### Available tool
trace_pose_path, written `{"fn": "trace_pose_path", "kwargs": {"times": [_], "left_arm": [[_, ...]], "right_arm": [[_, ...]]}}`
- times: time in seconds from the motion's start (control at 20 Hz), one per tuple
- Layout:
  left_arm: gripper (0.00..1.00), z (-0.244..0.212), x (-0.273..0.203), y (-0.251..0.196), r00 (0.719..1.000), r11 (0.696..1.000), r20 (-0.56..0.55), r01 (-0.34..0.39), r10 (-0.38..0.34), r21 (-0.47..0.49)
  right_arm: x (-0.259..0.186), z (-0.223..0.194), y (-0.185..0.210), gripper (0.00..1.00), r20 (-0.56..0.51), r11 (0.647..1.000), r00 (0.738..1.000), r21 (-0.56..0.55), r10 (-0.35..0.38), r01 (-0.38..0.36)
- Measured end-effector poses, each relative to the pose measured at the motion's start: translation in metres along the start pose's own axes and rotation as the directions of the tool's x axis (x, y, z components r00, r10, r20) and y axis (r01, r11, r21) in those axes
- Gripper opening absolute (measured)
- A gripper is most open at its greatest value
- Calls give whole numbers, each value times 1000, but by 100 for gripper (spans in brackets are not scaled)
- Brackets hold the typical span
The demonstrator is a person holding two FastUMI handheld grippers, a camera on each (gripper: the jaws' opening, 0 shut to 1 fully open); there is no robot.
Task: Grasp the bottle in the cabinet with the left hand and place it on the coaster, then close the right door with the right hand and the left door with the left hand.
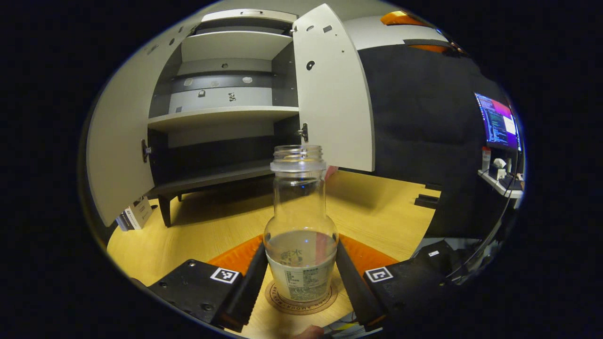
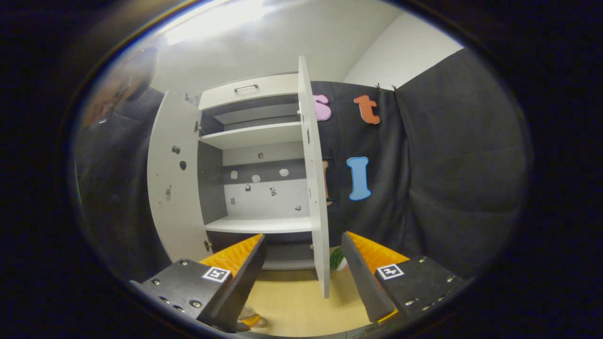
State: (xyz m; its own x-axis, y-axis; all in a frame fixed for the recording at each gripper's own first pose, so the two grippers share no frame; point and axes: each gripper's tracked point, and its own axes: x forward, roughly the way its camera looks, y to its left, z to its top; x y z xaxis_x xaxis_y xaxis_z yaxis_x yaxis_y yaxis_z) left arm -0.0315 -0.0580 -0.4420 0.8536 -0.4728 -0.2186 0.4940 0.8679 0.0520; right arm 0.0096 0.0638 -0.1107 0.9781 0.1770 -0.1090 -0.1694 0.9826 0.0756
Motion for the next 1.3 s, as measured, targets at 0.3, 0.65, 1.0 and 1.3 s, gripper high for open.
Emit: {"fn": "trace_pose_path", "kwargs": {"times": [0.3,0.65,1.0,1.3], "left_arm": [[89,23,-12,9,999,1000,-34,13,-12,17],[91,122,-49,8,997,998,58,52,-53,21],[98,219,-76,42,987,998,154,43,-34,-55],[98,264,-95,100,979,998,198,-42,51,-51]], "right_arm": [[-3,12,-20,97,29,999,999,10,-32,32],[12,43,-56,94,98,996,992,-20,-82,85],[67,62,-91,97,68,988,990,-80,-128,133],[129,83,-121,94,83,981,987,-122,-139,148]]}}
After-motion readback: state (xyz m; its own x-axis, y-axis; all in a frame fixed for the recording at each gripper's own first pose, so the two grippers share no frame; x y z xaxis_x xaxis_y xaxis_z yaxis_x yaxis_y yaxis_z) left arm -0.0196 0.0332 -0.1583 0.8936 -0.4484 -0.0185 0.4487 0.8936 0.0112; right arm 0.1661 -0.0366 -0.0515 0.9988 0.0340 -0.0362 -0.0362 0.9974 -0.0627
